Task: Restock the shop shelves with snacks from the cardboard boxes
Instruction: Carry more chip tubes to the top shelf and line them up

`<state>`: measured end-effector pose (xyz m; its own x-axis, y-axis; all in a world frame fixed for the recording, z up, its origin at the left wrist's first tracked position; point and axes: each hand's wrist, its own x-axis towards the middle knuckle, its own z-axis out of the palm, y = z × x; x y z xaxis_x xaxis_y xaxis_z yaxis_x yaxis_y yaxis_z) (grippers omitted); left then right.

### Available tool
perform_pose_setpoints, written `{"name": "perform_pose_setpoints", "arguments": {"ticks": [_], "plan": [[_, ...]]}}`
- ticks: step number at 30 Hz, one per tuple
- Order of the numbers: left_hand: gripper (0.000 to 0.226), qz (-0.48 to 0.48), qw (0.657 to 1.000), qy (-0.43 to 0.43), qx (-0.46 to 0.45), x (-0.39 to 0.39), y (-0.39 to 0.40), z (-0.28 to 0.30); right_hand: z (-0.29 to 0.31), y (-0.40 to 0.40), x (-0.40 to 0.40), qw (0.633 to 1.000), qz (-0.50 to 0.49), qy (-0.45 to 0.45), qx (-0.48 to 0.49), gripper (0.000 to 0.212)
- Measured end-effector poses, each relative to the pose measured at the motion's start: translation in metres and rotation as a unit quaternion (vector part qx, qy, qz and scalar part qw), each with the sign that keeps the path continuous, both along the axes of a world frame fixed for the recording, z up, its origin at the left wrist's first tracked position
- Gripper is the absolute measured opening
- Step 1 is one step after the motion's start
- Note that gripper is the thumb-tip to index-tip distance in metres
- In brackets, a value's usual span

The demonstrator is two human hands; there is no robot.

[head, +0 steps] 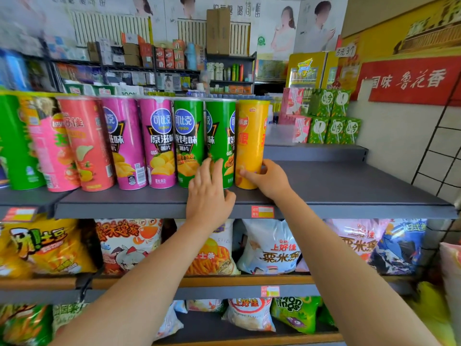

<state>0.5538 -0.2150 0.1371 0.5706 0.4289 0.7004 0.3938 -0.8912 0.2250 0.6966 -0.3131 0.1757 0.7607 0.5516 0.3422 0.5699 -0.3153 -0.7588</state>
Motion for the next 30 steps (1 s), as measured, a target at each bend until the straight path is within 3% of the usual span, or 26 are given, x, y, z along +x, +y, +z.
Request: {"name": "perform_pose_setpoints", "arguments": {"ticks": [4,8,9,11,13,15,18,20,22,25,27,30], "plan": [[0.072,0.002,1.000,0.013,0.015,0.002,0.000,-0.004,-0.001,0.000,-0.003,1.000,-0.002,-0.004,-0.007,0.059],[0.068,-0.037,0.999,-0.011,0.000,0.000,-0.001,-0.003,-0.005,-0.002,-0.020,0.997,-0.063,-0.037,0.008,0.071],[0.065,-0.063,0.997,-0.034,-0.014,-0.003,0.000,-0.003,-0.008,-0.002,-0.031,0.994,-0.088,-0.057,0.033,0.068],[0.056,-0.132,0.982,-0.111,-0.079,-0.020,0.000,-0.005,-0.015,-0.001,-0.063,0.980,-0.099,-0.118,0.127,0.043],[0.043,-0.172,0.959,-0.178,-0.138,-0.056,0.002,-0.017,-0.029,0.000,-0.103,0.959,-0.070,-0.160,0.224,0.019],[0.032,-0.162,0.953,-0.190,-0.174,-0.104,0.013,-0.045,-0.049,0.007,-0.149,0.957,-0.021,-0.137,0.254,0.023],[0.021,-0.088,0.949,-0.128,-0.273,-0.180,0.049,-0.120,-0.099,0.032,-0.212,0.976,0.131,-0.054,0.166,0.026],[0.015,-0.001,0.924,-0.040,-0.381,-0.232,0.076,-0.183,-0.147,0.056,-0.246,0.972,0.223,0.006,0.066,0.031],[0.013,0.092,0.842,-0.008,-0.531,-0.289,0.101,-0.246,-0.204,0.083,-0.279,0.955,0.287,0.048,-0.052,0.037],[0.019,0.220,0.657,-0.062,-0.718,-0.371,0.123,-0.325,-0.297,0.125,-0.331,0.916,0.334,0.087,-0.204,0.037],[0.014,0.280,0.561,-0.077,-0.775,-0.417,0.128,-0.371,-0.352,0.150,-0.369,0.877,0.360,0.116,-0.297,0.039],[0.018,0.327,0.452,-0.088,-0.825,-0.470,0.119,-0.436,-0.416,0.182,-0.423,0.822,0.382,0.152,-0.393,0.034]]}}
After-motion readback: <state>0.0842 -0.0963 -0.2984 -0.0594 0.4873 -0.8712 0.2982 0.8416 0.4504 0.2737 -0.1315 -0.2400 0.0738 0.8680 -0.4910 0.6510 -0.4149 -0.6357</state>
